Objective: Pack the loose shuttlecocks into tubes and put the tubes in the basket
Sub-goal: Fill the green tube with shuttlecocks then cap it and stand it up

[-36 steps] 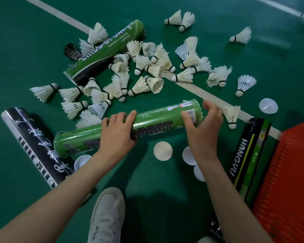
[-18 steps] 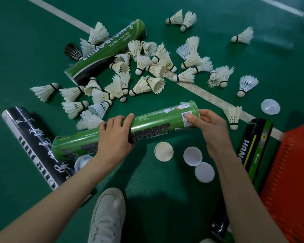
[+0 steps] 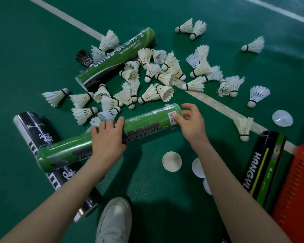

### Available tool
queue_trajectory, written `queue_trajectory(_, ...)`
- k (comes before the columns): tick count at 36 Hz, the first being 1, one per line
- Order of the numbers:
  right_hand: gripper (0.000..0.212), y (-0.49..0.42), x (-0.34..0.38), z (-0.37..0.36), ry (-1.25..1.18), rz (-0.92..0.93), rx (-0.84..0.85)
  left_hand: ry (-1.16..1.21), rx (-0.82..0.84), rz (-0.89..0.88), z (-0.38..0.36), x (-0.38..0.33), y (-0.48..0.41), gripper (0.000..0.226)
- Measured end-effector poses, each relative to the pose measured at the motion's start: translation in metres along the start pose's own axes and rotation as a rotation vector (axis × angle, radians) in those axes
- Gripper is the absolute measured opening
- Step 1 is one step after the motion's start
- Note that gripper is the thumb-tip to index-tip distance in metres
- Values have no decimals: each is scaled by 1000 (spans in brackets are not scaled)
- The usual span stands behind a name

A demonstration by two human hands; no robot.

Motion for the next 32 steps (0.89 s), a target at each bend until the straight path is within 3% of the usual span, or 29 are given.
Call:
queue_trajectory(6, 42, -31, 10, -25, 237, 63, 3, 49, 57, 114, -9, 27, -14, 77)
queue_trajectory(9, 44, -54, 8, -36, 296, 1, 72, 76, 74, 171, -6, 40, -23, 80)
queue_trajectory(13, 56, -80, 5, -51, 231, -148, 254, 78, 66, 221, 1, 55, -33, 83)
queue_trajectory(19, 61, -98, 7, -77, 104, -291, 342, 67, 67, 231, 2, 64, -37, 87)
queue_trajectory(21, 59, -97, 2, -78, 43, -324, 290, 69, 65, 229, -1, 65, -36, 87)
queue_trajectory(24, 44, -95, -6, -63, 40, -281, 78, 74, 68, 224, -4, 65, -33, 86)
queue_trajectory(29, 9, -68, 8, -24, 92, 42, -220, 63, 37, 160, -4, 57, -24, 78)
queue_trajectory(32, 8, -48, 19, -11, -11, 172, -221, 49, 11, 119, -3, 48, -18, 78)
Point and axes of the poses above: each hand's wrist, its own y-axis away from the middle knuckle, its own z-axis out of the back of the hand, x = y × z, the point moved 6 cm from there along -y, towards the middle knuckle, and after that the axes turned 3 degrees about -x, right-handed, at the moved point
